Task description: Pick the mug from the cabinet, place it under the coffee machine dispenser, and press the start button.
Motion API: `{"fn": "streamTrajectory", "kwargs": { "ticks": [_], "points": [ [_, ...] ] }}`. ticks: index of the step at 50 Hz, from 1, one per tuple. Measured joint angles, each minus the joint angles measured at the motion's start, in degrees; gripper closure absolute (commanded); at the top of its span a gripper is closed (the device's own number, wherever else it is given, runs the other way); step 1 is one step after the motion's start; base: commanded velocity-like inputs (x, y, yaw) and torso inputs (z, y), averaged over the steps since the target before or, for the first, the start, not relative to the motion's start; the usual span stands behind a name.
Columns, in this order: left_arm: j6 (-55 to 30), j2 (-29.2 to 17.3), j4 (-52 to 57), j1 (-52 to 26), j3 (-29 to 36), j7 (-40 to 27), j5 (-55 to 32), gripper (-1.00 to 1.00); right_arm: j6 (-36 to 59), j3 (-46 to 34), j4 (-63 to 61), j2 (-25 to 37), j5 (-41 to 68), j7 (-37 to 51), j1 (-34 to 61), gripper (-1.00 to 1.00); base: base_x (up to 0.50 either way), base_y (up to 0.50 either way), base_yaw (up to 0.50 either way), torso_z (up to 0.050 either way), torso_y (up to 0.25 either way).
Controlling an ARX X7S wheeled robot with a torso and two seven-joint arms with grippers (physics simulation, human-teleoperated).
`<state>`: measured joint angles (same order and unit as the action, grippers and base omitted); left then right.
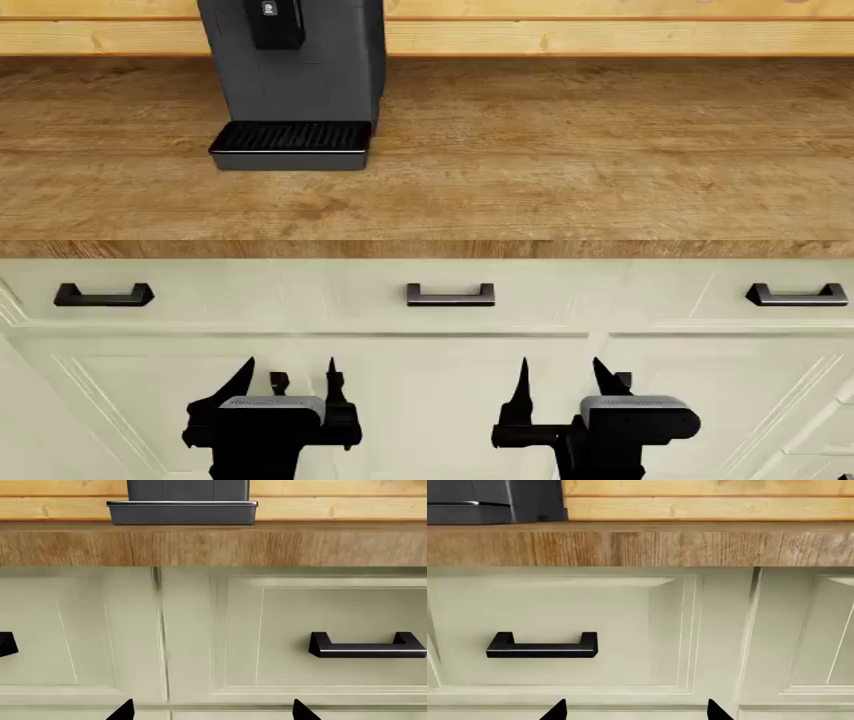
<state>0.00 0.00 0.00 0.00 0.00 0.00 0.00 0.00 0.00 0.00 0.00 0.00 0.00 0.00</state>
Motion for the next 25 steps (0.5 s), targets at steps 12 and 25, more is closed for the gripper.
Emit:
{"fn": "streamTrajectory", "kwargs": {
  "ticks": [12, 25],
  "points": [
    [1.2, -2.0, 6.5, 1.7, 1.0, -0.6, -2.5, -1.0, 5.0, -1.7, -10.5, 1.6, 1.8, 1.7, -2.0, -1.0, 0.0, 0.0, 0.0, 0.031, 0.0],
    [-13.3, -4.2, 26.0, -8.0, -0.6, -4.2, -8.9, -1.0, 31.6, -3.7, -42.3, 3.9, 2.3, 3.7, 7.6, -1.0, 0.0, 0.0, 0.0, 0.05, 0.0]
  ]
}}
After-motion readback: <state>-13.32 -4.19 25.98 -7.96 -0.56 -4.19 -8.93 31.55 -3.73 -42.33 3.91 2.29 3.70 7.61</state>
